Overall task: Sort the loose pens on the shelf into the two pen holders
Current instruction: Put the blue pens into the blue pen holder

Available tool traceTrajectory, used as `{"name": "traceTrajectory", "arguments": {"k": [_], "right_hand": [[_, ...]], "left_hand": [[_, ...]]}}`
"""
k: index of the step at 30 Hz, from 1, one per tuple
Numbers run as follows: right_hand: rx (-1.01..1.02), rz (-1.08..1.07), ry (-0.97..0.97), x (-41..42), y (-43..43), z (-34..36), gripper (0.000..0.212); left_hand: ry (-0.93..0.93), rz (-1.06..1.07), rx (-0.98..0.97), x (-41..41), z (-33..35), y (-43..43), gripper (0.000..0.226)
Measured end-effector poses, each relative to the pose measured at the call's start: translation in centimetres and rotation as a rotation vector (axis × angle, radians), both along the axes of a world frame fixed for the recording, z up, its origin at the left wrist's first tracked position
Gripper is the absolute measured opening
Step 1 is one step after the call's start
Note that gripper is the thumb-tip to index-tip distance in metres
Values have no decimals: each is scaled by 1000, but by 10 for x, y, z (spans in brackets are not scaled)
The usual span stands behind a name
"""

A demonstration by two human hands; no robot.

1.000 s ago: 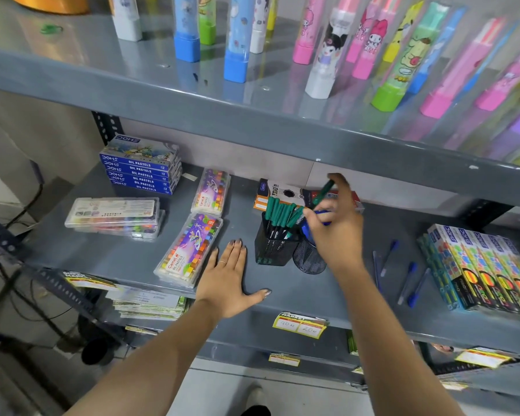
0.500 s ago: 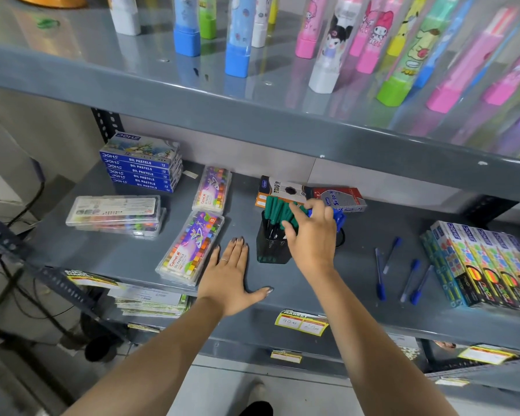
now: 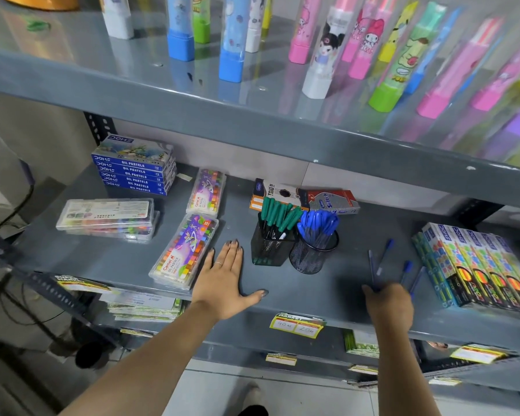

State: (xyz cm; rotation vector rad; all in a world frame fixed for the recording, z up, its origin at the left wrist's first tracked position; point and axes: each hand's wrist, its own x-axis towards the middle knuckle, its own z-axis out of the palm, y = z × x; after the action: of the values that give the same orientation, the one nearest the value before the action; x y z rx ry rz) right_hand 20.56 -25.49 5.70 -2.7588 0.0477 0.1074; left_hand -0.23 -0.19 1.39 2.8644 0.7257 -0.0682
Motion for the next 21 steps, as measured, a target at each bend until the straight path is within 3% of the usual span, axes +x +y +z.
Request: {"name": "traceTrajectory", "arguments": {"k": [8, 11, 17, 21], "right_hand": [[189, -109, -40, -5, 0, 9, 23], [394, -115, -167, -7, -2, 32, 17], [1007, -59, -334, -17, 17, 101, 27], [1128, 172, -489, -27, 44, 132, 36]], "left_hand": [[7, 2, -2, 0, 0, 0, 113], [13, 0, 7, 0, 0, -1, 113], [8, 2, -3, 0, 0, -1, 114], [2, 5, 6, 0, -1, 0, 114]]}}
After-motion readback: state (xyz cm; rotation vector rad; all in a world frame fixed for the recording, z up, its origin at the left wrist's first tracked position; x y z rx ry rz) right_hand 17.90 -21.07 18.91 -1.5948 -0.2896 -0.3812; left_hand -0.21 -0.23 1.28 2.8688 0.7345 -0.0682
